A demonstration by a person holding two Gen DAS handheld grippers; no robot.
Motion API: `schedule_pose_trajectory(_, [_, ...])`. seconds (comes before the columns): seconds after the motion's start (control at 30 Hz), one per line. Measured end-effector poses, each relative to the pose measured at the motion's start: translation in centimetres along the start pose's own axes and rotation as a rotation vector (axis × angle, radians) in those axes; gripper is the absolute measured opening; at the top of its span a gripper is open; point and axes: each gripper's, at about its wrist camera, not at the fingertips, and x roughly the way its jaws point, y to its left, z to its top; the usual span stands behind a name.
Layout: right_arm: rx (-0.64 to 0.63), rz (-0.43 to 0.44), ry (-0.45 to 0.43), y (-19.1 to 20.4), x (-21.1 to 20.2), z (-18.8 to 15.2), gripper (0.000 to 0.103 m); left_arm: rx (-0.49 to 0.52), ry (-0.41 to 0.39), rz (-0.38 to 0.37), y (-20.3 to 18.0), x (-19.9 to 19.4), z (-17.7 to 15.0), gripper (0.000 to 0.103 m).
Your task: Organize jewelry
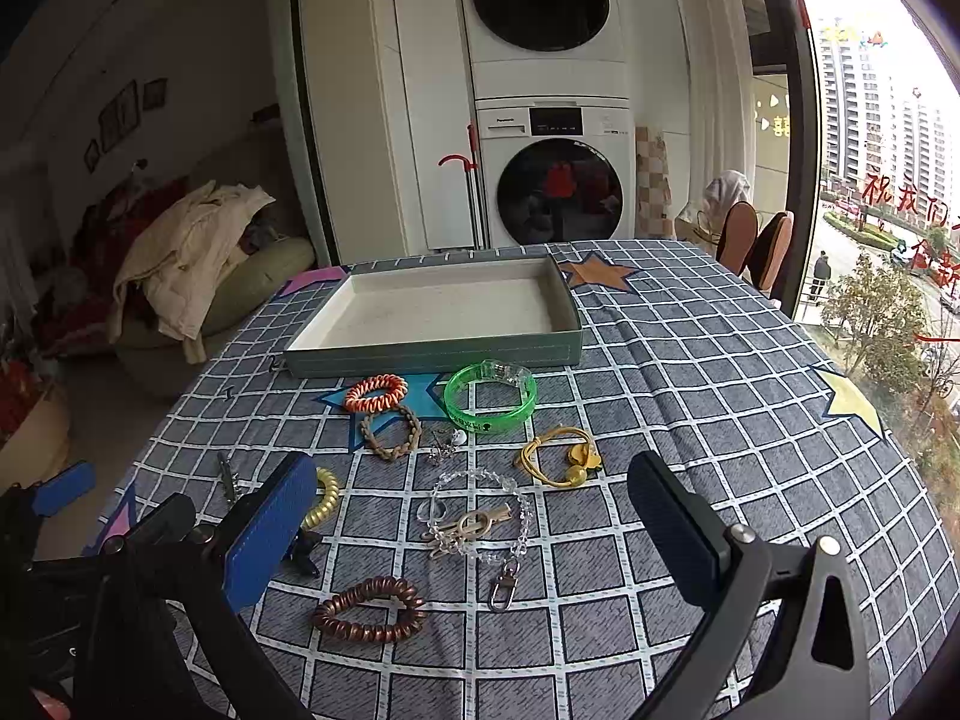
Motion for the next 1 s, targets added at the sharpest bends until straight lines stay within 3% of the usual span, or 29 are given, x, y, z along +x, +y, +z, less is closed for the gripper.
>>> schedule_pose_trajectory(1.0, [0.002, 0.004, 0.002, 0.25, 0.05, -0.16, 0.103, -0.003, 0.008, 0.003, 0.00, 0.34, -0.46, 0.103])
